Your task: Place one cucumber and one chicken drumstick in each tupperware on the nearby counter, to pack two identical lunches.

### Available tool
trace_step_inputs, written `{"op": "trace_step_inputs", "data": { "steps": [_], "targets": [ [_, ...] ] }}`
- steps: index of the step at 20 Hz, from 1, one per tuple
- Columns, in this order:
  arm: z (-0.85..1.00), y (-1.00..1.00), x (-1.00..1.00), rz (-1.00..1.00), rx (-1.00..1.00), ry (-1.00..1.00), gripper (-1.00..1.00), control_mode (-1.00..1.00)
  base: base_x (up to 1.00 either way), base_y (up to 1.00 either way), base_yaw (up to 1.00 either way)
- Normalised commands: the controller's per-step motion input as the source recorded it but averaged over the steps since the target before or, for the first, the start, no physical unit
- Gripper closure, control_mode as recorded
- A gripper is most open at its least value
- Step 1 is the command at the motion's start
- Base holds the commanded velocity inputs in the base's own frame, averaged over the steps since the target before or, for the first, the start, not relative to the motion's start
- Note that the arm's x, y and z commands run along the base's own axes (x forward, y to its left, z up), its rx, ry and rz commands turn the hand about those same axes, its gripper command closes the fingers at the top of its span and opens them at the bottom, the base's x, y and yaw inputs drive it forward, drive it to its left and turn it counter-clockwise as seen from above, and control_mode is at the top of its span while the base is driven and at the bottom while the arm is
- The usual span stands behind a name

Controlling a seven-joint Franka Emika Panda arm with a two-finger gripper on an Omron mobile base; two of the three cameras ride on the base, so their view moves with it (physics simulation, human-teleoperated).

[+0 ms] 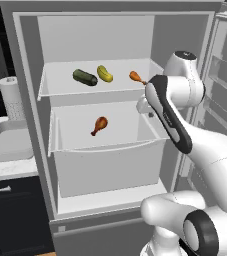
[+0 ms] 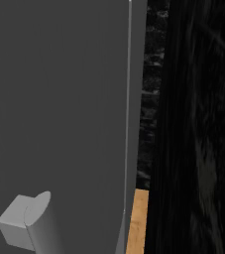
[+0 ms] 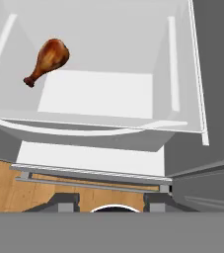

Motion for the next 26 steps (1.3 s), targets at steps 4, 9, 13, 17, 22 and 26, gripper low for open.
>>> {"op": "trace_step_inputs", "data": {
  "steps": [4, 9, 13, 17, 22, 26],
  "targets": [
    [0.0, 0.0, 0.04, 0.0, 0.0, 0.0, -1.0, -1.0, 0.0, 0.0, 0.0],
    [0.1, 0.02, 0.0, -0.01, 0.0, -0.28, -1.0, -1.0, 0.0, 0.0, 0.0],
    [0.54, 0.0, 0.03, 0.0, 0.05, -0.41, -1.0, -1.0, 0.0, 0.0, 0.0],
    [0.56, 0.0, 0.11, 0.0, 0.07, -0.24, -1.0, -1.0, 0.0, 0.0, 0.0],
    [0.63, 0.0, 0.23, 0.0, 0.02, -0.06, -1.0, -1.0, 0.0, 0.0, 0.0],
    [0.38, 0.0, 0.38, 0.0, 0.0, 0.01, -1.0, -1.0, 0.0, 0.0, 0.0]
  ]
}}
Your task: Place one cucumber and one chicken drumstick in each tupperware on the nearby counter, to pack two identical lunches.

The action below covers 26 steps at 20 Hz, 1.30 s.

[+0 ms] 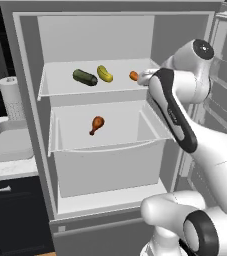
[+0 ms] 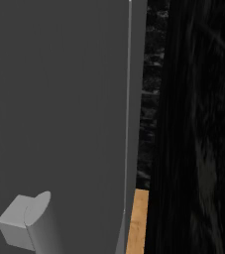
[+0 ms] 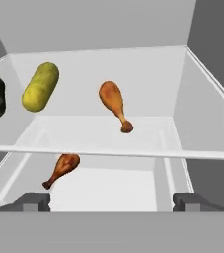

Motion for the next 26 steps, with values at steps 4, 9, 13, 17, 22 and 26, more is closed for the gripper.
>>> {"op": "trace_step_inputs", "data": {
  "steps": [4, 9, 13, 17, 22, 26],
  "targets": [
    [-0.08, -0.11, 0.63, 0.0, 0.0, 0.01, -1.0, -1.0, 0.0, 0.0, 0.0],
    [-0.46, 0.0, 0.78, 0.03, -0.04, 0.01, -1.0, -1.0, 0.0, 0.0, 0.0],
    [-0.32, 0.0, 0.91, 0.05, -0.03, 0.03, -1.0, -1.0, 0.0, 0.0, 0.0],
    [-0.01, 0.0, 0.79, 0.05, 0.0, 0.01, -1.0, -1.0, 0.0, 0.0, 0.0],
    [-0.01, 0.0, 0.76, 0.03, 0.0, 0.05, -1.0, -1.0, 0.0, 0.0, 0.0],
    [-0.2, 0.05, 0.59, 0.05, -0.03, 0.1, -1.0, -1.0, 0.0, 0.0, 0.0]
  ]
}}
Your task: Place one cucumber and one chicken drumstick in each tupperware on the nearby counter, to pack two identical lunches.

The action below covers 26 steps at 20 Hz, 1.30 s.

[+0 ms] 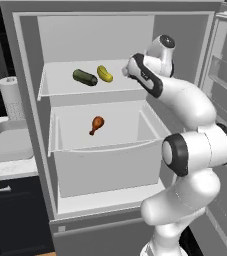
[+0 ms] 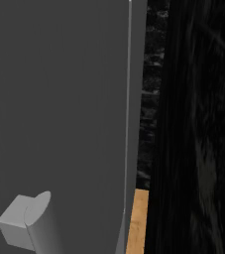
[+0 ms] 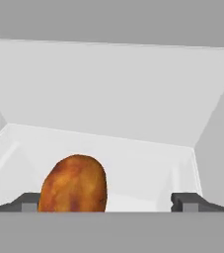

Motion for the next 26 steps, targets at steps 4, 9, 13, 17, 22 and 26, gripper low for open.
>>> {"op": "trace_step_inputs", "data": {
  "steps": [4, 9, 13, 17, 22, 26],
  "targets": [
    [-0.52, 0.29, 0.2, 0.05, -0.11, 0.06, -1.0, -1.0, 0.0, 0.0, 0.0],
    [-0.69, 0.31, 0.0, 0.03, -0.15, 0.0, 1.0, -1.0, 0.0, 0.0, 0.0],
    [-0.41, 0.06, 0.0, 0.0, -0.07, 0.0, 1.0, -1.0, 0.0, 0.0, 0.0],
    [-0.13, 0.0, -0.04, 0.0, 0.0, -0.03, 1.0, -1.0, 0.0, 0.0, 0.0],
    [-0.41, 0.05, -0.57, 0.0, 0.0, 0.06, 1.0, -1.0, 0.0, 0.0, 0.0],
    [-0.14, 0.28, -1.0, 0.01, 0.0, -0.01, 1.0, -1.0, 0.0, 0.0, 0.0]
  ]
}}
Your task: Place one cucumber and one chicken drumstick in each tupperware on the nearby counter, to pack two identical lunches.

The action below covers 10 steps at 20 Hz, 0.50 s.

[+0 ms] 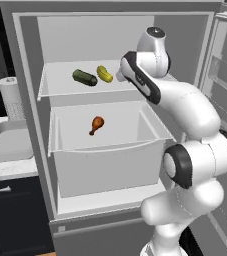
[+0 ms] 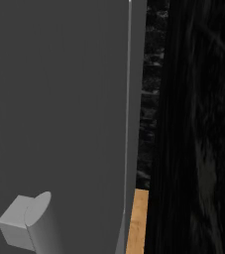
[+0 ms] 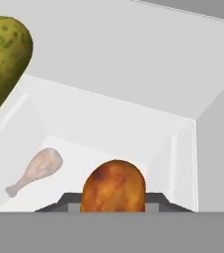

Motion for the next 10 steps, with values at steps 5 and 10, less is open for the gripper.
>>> {"op": "trace_step_inputs", "data": {
  "steps": [5, 10],
  "targets": [
    [-0.32, 0.41, -1.0, 0.0, 0.0, -0.1, 1.0, -1.0, 0.0, 0.0, 0.0],
    [-0.09, 0.42, -1.0, 0.0, 0.0, -0.05, 1.0, -1.0, 0.0, 0.0, 0.0]
  ]
}}
